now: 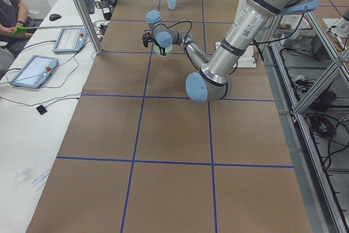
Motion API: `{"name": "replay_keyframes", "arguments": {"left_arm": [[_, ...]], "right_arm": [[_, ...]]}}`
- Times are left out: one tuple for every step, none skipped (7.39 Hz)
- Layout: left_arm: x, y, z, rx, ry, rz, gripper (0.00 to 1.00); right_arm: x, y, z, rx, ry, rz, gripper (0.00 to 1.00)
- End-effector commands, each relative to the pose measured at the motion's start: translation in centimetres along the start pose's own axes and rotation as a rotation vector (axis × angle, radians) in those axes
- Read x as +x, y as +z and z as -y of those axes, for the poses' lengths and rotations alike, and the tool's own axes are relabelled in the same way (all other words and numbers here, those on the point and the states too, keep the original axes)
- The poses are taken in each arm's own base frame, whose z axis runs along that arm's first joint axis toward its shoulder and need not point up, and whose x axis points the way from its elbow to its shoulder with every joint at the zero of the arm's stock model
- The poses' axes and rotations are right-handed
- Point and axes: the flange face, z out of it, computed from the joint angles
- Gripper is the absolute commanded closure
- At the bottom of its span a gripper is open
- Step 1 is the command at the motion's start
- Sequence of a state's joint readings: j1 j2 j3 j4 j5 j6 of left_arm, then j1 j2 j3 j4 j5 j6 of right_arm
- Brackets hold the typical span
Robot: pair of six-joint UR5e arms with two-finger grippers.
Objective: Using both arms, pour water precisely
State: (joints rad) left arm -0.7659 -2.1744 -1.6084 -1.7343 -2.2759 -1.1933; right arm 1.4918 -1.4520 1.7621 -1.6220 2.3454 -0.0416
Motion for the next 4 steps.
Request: {"name": "replay_keyframes", "arguments": {"left_arm": [[-15.1, -3.3, -0.4, 0.022, 0.123, 0.057, 1.00], [-21.5, -4.4, 0.6, 0.032, 0.178, 0.101, 1.00], [-26.6, -4.6, 0.8, 0.021, 0.218, 0.140, 1.00], [-31.6, -6.1, 1.7, 0.030, 0.235, 0.170, 1.00]], "right_arm": [[0.4, 0.5, -0.6, -0.011, 0.022, 0.001, 0.01], [0.6, 0.7, -1.1, -0.017, 0.046, -0.002, 0.01], [0.6, 0.7, -1.2, -0.017, 0.046, -0.001, 0.01], [0.6, 0.8, -1.3, -0.018, 0.049, 0.001, 0.01]]}}
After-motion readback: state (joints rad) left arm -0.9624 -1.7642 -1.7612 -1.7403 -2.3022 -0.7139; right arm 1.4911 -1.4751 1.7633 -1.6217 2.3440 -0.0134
